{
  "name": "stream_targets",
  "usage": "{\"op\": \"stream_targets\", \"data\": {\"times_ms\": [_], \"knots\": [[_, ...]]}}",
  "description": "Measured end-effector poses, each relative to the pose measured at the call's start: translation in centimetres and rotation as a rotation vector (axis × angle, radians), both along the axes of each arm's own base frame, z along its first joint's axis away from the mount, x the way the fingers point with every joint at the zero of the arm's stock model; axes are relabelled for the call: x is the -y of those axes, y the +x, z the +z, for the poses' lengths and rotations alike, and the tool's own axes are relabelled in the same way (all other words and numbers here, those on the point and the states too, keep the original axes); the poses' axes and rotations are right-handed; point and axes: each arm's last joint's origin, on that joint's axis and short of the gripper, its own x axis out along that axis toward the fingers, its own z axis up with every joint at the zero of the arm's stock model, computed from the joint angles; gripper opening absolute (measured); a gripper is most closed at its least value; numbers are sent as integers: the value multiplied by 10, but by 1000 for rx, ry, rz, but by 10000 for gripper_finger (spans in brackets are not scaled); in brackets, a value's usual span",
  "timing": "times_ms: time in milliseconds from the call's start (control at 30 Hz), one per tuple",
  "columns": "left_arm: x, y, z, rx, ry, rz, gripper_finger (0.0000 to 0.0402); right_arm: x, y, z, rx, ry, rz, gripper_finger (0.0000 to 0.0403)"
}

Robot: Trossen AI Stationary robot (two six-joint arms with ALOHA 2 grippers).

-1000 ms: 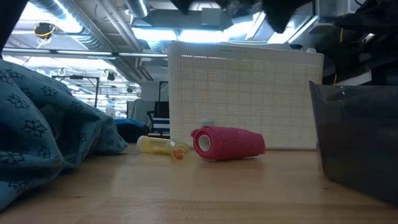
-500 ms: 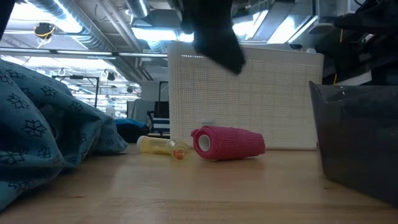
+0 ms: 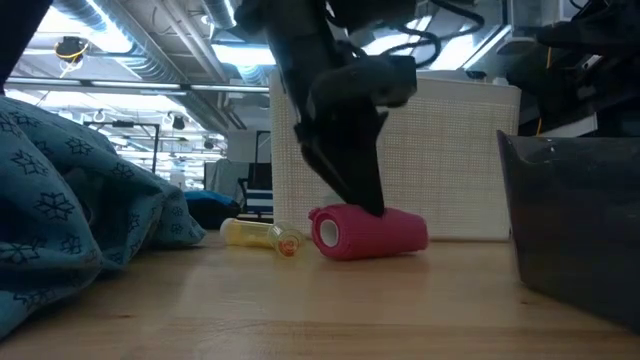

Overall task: Pick & place medical supplies in basket/bin
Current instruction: Put the pink bandage into the black bin

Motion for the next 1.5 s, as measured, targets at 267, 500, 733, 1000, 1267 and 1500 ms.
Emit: {"op": "stream_targets", "data": {"times_ms": [267, 500, 733, 1000, 1267, 1500], "knots": [[1, 6, -9, 6, -49, -14, 198, 0, 0, 0, 0, 1, 0, 297], [2, 8, -15, -2, -61, -17, 199, 0, 0, 0, 0, 0, 0, 297], [6, 12, -34, -42, -154, -66, 199, 0, 0, 0, 0, 0, 0, 297], [7, 15, -34, -2, -102, -154, 157, 0, 0, 0, 0, 0, 0, 297], [7, 17, -23, 64, -83, -184, 63, 0, 0, 0, 0, 0, 0, 297], [6, 11, 9, 157, -44, -248, 30, 0, 0, 0, -2, -1, 0, 297]]}}
